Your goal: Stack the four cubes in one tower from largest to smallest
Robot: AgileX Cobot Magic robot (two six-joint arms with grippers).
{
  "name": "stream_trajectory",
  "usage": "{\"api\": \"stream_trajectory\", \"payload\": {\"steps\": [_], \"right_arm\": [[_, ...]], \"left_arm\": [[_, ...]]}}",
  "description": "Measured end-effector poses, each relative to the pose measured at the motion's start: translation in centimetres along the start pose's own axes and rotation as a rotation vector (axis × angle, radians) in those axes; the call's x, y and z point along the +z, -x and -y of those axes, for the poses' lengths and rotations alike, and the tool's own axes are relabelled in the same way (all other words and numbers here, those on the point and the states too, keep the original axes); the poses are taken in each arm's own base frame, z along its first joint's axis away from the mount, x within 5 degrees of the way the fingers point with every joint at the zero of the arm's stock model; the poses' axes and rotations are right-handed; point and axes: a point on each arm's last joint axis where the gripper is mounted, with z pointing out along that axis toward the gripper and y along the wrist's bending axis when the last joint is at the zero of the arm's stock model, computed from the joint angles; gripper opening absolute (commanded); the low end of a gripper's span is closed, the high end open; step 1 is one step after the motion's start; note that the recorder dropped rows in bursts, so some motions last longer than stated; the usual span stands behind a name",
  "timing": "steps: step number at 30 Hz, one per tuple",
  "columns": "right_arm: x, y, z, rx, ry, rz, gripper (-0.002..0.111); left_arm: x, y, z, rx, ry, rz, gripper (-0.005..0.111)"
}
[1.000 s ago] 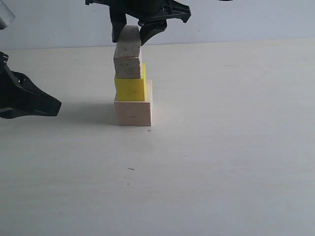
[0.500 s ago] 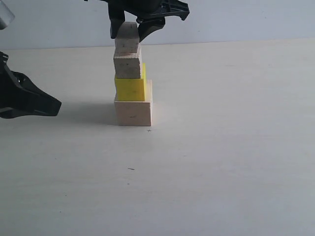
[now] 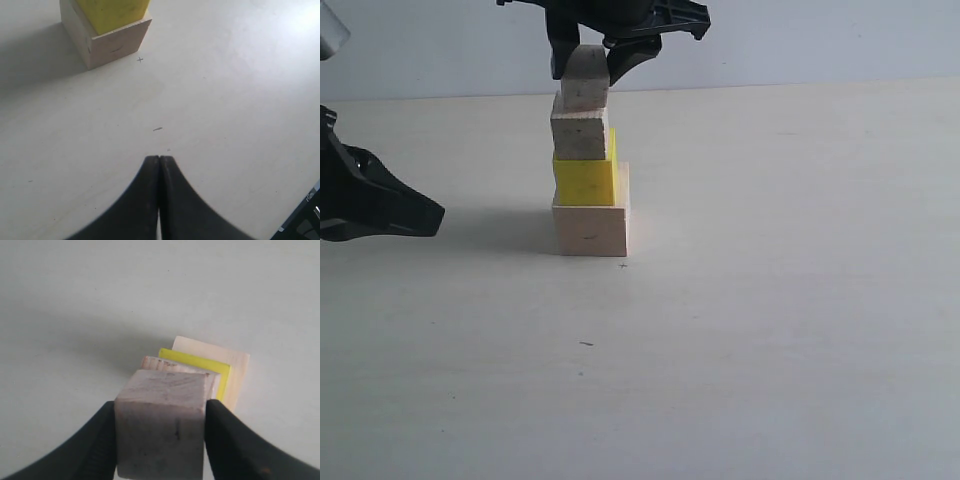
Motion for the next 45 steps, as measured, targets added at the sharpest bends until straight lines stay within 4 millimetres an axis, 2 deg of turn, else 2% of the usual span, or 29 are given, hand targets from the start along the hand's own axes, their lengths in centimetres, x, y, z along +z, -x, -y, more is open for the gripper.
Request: {"api": "stream_trajectory", "payload": {"steps": [8,18,27,45], "right_arm": [[0.0,-0.09,-0.19,0.017,0.021,-0.01,0.018],[0.0,-0.11,-0.24,0.02,0.026,-0.012,0.042],[0.0,-0.12,-0.23,0.02,0.026,-0.014,0.056],[-0.01,-0.32,-0.23,0.035,0.024,-0.036,0.058]], "left_arm": [[0.0,0.0,0.0,0.0,0.0,0.0,0.0],[0.0,0.0,0.0,0.001,0.0,0.0,0.0],[0.0,0.0,0.0,0.002,0.0,0.0,0.0],[0.0,0.0,0.0,0.002,0.0,0.0,0.0]]}}
